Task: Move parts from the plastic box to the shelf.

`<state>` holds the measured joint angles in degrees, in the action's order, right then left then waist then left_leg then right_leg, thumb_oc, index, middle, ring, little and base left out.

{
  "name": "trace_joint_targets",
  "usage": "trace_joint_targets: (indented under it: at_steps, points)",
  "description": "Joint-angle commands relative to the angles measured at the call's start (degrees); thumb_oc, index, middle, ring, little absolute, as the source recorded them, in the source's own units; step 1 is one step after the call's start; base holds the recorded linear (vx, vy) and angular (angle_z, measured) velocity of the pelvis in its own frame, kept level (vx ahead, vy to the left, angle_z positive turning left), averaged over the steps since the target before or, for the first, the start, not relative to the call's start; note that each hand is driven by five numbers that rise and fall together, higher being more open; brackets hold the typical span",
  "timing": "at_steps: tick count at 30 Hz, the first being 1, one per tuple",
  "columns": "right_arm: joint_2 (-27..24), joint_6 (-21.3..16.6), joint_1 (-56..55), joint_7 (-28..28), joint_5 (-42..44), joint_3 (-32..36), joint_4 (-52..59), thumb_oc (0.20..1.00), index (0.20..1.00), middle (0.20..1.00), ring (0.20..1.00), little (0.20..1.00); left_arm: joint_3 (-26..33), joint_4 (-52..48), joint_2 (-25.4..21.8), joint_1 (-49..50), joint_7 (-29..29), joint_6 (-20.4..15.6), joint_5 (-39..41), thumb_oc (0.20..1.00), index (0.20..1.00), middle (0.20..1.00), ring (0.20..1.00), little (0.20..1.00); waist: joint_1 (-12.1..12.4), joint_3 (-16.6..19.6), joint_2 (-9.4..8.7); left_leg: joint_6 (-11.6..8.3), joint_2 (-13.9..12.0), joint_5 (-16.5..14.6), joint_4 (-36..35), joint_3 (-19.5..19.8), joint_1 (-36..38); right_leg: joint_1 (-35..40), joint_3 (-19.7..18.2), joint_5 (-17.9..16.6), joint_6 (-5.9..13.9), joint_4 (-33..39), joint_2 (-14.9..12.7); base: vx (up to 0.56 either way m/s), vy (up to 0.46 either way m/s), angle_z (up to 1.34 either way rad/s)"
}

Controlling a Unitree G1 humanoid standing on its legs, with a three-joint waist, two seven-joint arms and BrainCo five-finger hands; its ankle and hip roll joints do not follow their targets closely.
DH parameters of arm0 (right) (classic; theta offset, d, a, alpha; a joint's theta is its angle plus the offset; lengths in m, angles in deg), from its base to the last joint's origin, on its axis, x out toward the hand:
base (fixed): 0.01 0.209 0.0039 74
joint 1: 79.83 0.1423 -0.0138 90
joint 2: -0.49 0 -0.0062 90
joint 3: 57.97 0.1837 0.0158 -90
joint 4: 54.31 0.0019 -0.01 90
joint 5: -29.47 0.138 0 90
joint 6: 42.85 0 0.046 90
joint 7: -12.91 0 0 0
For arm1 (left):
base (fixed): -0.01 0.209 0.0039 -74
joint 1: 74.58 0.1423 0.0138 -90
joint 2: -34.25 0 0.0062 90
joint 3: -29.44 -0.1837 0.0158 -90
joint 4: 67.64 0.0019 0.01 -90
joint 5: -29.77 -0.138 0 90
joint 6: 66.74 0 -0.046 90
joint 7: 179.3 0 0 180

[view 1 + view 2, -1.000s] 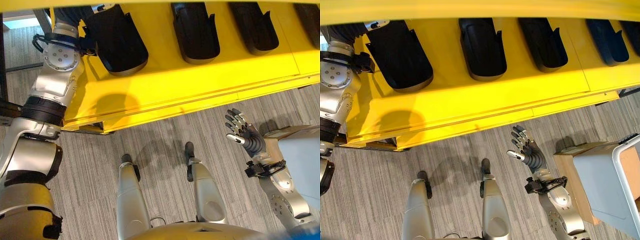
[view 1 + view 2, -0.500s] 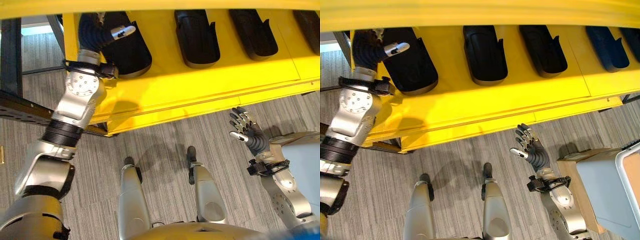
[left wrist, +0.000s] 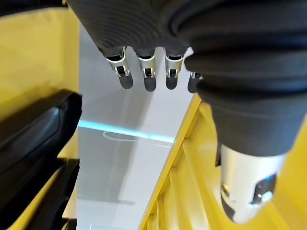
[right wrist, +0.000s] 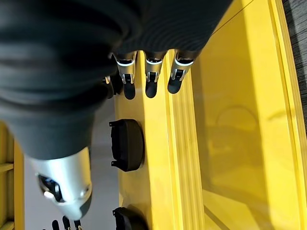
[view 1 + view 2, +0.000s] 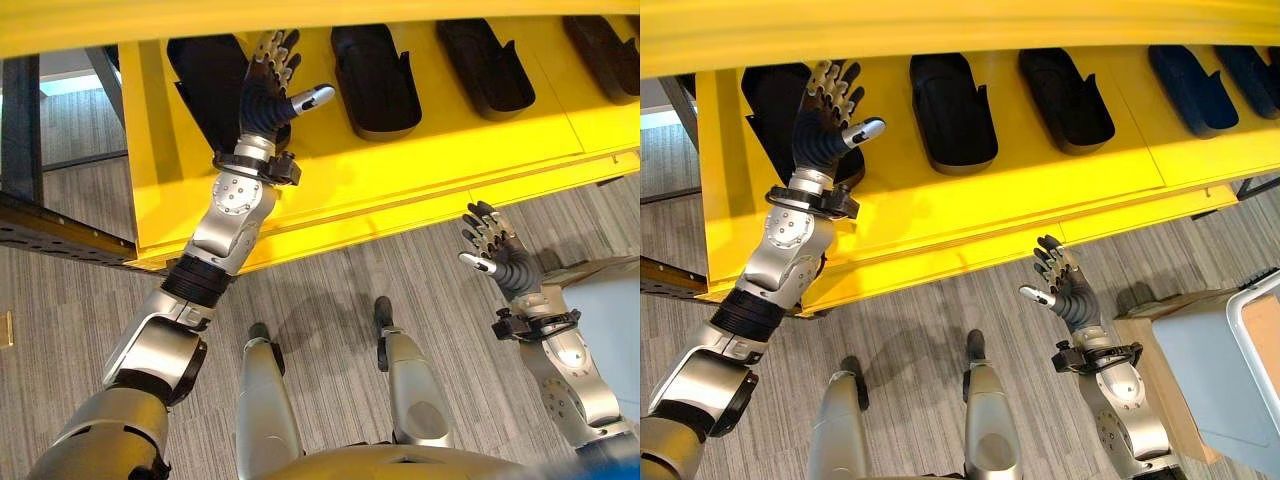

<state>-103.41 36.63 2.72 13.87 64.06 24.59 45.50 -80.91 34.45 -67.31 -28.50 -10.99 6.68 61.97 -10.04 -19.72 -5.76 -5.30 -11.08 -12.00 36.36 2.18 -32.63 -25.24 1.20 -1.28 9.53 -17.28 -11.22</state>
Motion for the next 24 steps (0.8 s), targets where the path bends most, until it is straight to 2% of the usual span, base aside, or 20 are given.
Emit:
trace_joint_targets:
  at_steps: [1, 6, 7, 13, 14, 24]
  points:
    - [-2.3, -3.7, 0.8, -0.2, -0.5, 2.8, 4.5, 1.0, 1.0, 1.0, 1.0, 1.0, -0.7, -0.9, 1.6, -1.9, -1.6, -1.9, -3.7, 1.0, 1.0, 1.0, 1.0, 1.0, -0.1, 1.1, 1.55, 0.7, 0.0, 4.2, -6.9, -1.4, 2.6, 0.5, -0.1, 5.4, -2.76, -6.4, -0.5, 0.0, 0.0, 0.0]
    - [-2.5, -3.8, 0.7, -0.2, -0.4, 2.6, 4.6, 1.0, 1.0, 1.0, 1.0, 1.0, 0.2, 0.7, 3.0, -1.8, -3.4, -2.1, -5.0, 1.0, 1.0, 1.0, 1.0, 1.0, -0.2, 1.0, 1.49, 0.61, -0.2, 4.3, -7.2, -1.4, 2.9, 0.4, -0.1, 5.6, -2.81, -6.5, -0.4, 0.0, 0.0, 0.0]
    - [-2.6, -3.9, 0.7, -0.4, -0.3, 2.4, 4.7, 1.0, 1.0, 1.0, 1.0, 1.0, 1.4, 1.4, 3.6, -1.4, -5.5, -1.9, -7.4, 1.0, 1.0, 1.0, 1.0, 1.0, -0.3, 1.0, 1.25, 0.55, -0.4, 4.4, -7.3, -1.6, 2.9, 0.3, -0.1, 5.8, -2.91, -6.8, -0.3, 0.0, 0.0, 0.0]
    - [-2.7, -4.0, 0.7, -0.9, -0.5, 2.6, 4.8, 1.0, 1.0, 1.0, 1.0, 1.0, 3.3, 1.8, 3.5, -0.4, -8.5, -1.2, -12.5, 1.0, 1.0, 1.0, 1.0, 1.0, -0.2, 0.8, 0.95, 0.52, -0.5, 4.3, -7.0, -1.5, 2.5, -0.1, -0.2, 6.1, -3.02, -7.4, -0.1, 0.0, 0.0, 0.0]
    - [-2.9, -4.2, 0.9, -1.0, -0.5, 2.5, 4.8, 1.0, 1.0, 1.0, 1.0, 1.0, 3.7, 2.3, 3.2, -0.4, -10.1, -0.8, -15.8, 1.0, 1.0, 1.0, 1.0, 1.0, -0.2, 0.7, 0.78, 0.51, -0.6, 4.3, -6.9, -1.6, 2.3, -0.3, -0.2, 6.3, -3.07, -7.6, 0.0, 0.0, 0.0, 0.0]
    - [-3.5, -4.3, 0.9, -1.3, -0.2, 3.1, 4.5, 1.0, 1.0, 1.0, 1.0, 1.0, 3.4, 7.6, 3.3, 0.2, -11.1, 1.3, -20.4, 1.0, 1.0, 1.0, 1.0, 1.0, -0.4, 0.0, 0.3, 0.65, -0.7, 4.2, -6.1, -1.8, 1.5, -1.6, -0.4, 6.5, -3.27, -8.8, 0.0, 0.0, 0.0, 0.0]
